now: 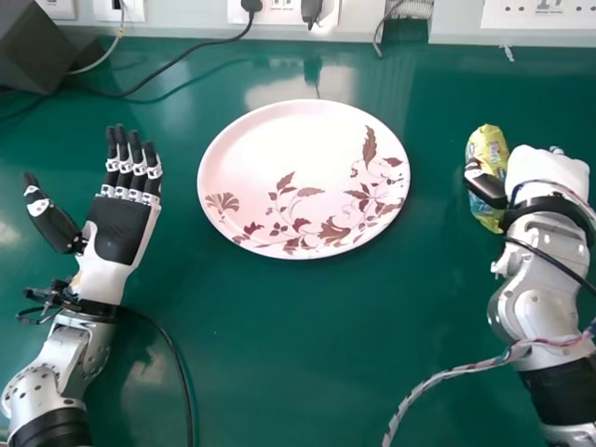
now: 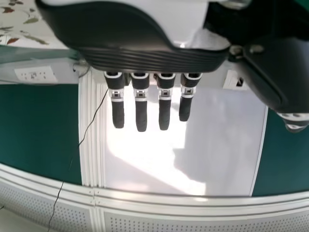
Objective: Pick up biscuit and place it in the plate
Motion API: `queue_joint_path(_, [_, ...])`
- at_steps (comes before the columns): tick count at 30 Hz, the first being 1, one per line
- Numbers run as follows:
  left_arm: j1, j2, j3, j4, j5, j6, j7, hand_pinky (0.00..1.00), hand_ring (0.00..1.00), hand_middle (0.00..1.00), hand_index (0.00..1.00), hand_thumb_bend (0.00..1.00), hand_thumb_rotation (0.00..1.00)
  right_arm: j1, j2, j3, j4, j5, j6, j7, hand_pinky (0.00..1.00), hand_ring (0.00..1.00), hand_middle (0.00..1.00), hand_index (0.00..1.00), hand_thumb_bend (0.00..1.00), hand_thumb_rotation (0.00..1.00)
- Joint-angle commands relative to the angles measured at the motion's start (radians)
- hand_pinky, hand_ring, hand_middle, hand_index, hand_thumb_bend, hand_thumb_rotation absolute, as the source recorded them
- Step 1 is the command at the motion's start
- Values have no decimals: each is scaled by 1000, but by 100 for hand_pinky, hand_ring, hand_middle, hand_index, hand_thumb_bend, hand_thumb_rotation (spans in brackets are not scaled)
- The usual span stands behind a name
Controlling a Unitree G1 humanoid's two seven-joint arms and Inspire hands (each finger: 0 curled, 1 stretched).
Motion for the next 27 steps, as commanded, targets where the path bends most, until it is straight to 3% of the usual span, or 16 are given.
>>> queue_joint_path(1, [29,-7,4,0,7,-10,7,81,85,87,92,100,43,13,-11,-8,-30,-11,6,12,34,39,45,65,50,23])
queue_joint_path(2, [28,-4,2,2,10,-11,6,77,83,86,92,100,43,16,-10,-11,-35,-7,6,11,32,38,44,56,50,14])
queue_joint_path(5, [30,-2,-1,-4,18,-20,8,73,82,86,91,100,41,23,-5,-17,-50,-6,8,8,30,37,43,50,50,9])
queue_joint_path(9, [33,-4,-2,-10,25,-33,5,73,83,86,90,100,41,33,-3,-22,-69,-6,6,5,26,34,40,49,50,8])
queue_joint_path(14, [35,-8,-2,-14,24,-40,15,63,79,85,90,100,40,44,-2,-28,-91,-6,3,2,23,32,38,49,50,8])
queue_joint_path(16, [37,-6,-5,-15,26,-41,13,65,79,84,90,100,41,47,-5,-29,-99,-7,0,7,23,32,38,49,49,8])
queue_joint_path(20, [36,-2,-7,-11,28,-40,6,60,75,82,90,100,41,59,-13,-33,-116,-10,-13,3,23,32,38,49,49,8])
queue_joint_path(24, [34,2,-9,-2,33,-42,-4,68,77,82,90,100,42,64,-17,-34,-137,-32,-12,23,23,32,38,49,49,8])
queue_joint_path(27, [31,3,-8,3,33,-41,-2,68,77,85,89,100,41,65,-14,-37,-156,-52,-11,38,23,32,38,49,50,8])
